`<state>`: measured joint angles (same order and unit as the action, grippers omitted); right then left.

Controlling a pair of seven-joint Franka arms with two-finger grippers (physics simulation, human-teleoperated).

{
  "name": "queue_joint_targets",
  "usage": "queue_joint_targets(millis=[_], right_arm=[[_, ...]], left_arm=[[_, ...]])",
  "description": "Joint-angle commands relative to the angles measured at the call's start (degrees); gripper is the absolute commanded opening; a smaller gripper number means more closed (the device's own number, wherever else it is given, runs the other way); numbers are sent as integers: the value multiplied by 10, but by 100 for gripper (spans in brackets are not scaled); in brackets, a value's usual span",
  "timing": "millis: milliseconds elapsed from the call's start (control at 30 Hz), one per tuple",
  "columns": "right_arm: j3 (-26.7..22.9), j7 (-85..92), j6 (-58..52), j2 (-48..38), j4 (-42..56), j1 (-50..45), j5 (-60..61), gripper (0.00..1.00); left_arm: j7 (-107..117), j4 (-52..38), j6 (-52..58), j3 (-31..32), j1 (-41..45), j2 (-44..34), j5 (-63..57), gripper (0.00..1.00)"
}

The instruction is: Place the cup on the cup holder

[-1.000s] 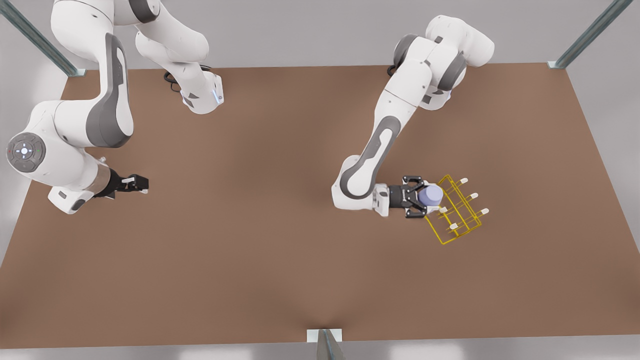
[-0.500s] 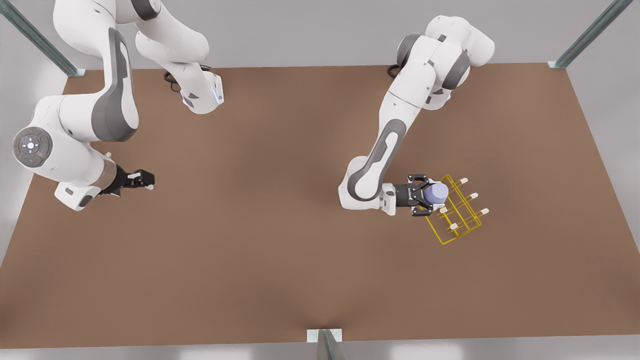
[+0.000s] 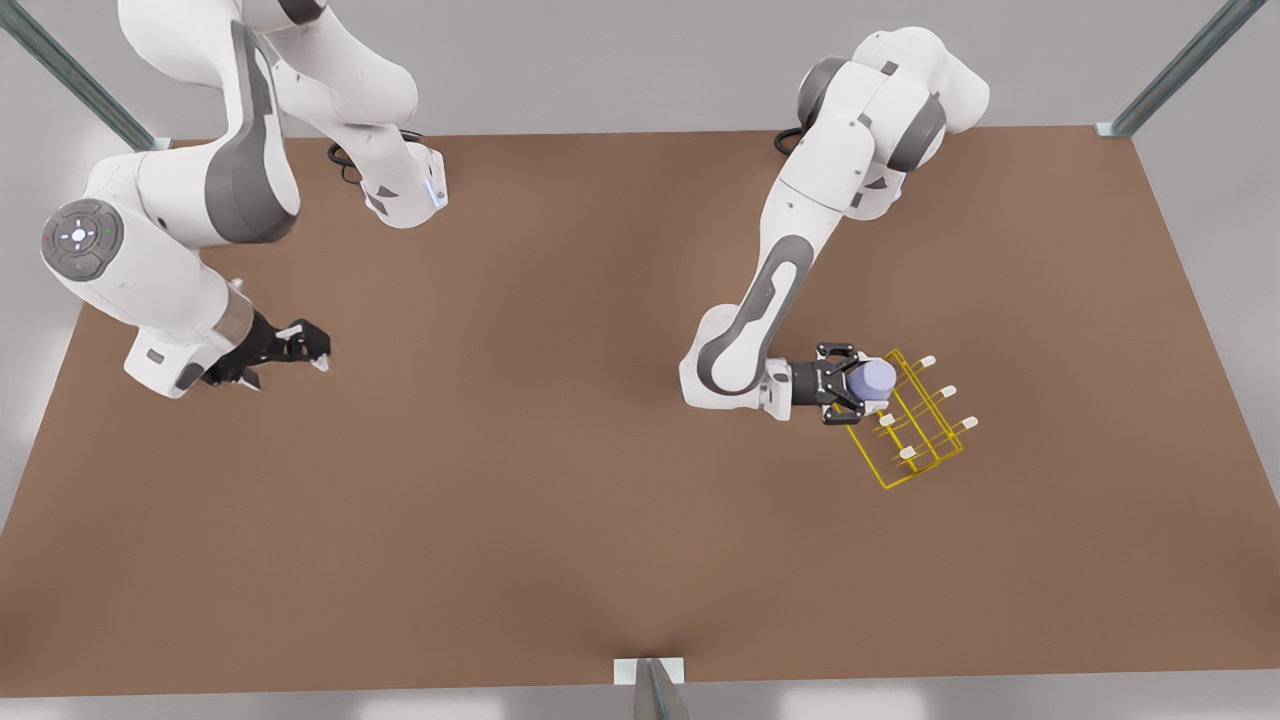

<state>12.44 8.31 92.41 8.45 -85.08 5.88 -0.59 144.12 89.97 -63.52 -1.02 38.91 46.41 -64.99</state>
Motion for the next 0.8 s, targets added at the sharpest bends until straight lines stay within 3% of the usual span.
queue_joint_targets(millis=[0, 667, 700, 767], right_arm=[[-2, 0, -2, 1, 1, 6, 0, 100], [-6, 0, -4, 12, -2, 16, 5, 100], [-5, 0, -4, 12, -2, 15, 5, 100], [-5, 1, -4, 12, -3, 15, 5, 100]], left_arm=[[36, -1, -7, 0, -3, -1, -1, 72], [61, 40, -27, 5, -6, -23, -2, 73], [61, 40, -27, 12, -8, -23, -2, 100], [61, 40, -27, 15, -8, -25, -2, 100]])
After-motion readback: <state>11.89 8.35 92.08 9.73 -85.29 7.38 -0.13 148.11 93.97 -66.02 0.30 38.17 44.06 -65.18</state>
